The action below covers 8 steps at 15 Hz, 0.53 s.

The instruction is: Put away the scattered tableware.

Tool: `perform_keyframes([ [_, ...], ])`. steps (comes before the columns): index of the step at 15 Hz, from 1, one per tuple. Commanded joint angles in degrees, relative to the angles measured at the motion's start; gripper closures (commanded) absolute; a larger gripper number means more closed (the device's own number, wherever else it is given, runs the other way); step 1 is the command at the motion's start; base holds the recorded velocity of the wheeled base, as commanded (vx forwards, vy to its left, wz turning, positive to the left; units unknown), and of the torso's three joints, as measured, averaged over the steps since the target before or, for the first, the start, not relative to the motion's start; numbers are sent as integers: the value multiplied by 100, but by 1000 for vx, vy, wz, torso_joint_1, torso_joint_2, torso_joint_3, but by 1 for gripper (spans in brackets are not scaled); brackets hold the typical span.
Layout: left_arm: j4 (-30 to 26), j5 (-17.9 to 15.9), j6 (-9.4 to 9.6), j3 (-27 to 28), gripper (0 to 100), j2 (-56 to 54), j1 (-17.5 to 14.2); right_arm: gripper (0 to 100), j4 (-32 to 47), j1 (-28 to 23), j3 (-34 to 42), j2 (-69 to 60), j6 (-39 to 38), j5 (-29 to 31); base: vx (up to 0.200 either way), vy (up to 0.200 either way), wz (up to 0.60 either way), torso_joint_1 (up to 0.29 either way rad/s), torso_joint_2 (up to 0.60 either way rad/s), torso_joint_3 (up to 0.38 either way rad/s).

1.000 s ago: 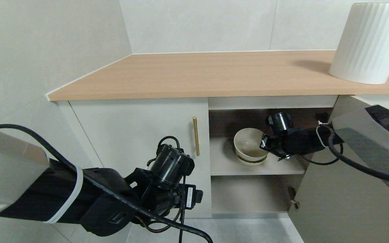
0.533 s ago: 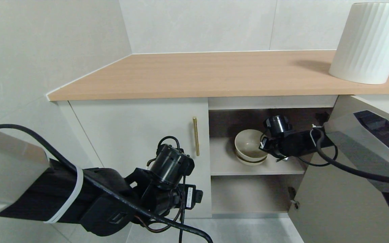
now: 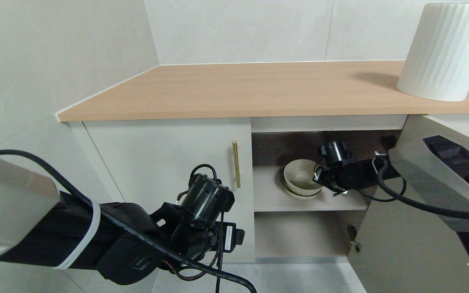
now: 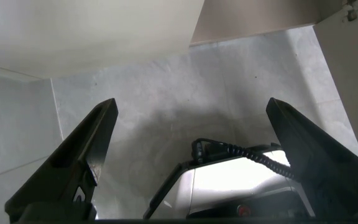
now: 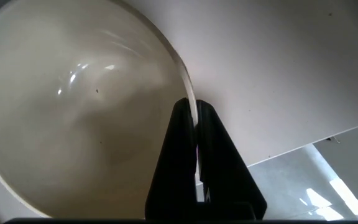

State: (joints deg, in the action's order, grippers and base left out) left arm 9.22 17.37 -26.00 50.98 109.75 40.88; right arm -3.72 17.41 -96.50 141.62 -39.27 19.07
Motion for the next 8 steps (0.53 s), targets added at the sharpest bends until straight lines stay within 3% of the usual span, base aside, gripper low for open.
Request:
perform_keyframes([
  [1, 1, 3, -1, 0, 0, 2, -9, 0, 3, -1, 8, -3, 7, 1, 0, 0, 0, 0, 0, 0],
  [6, 10, 3, -1, 8, 0, -15, -9, 0, 20, 17, 114, -152, -2, -8, 0, 0, 0, 0, 0, 0],
  [8, 10, 12, -10, 0, 0, -244, -71, 0, 38, 43, 518, -530, 42, -114, 0, 0, 0, 0, 0, 0],
])
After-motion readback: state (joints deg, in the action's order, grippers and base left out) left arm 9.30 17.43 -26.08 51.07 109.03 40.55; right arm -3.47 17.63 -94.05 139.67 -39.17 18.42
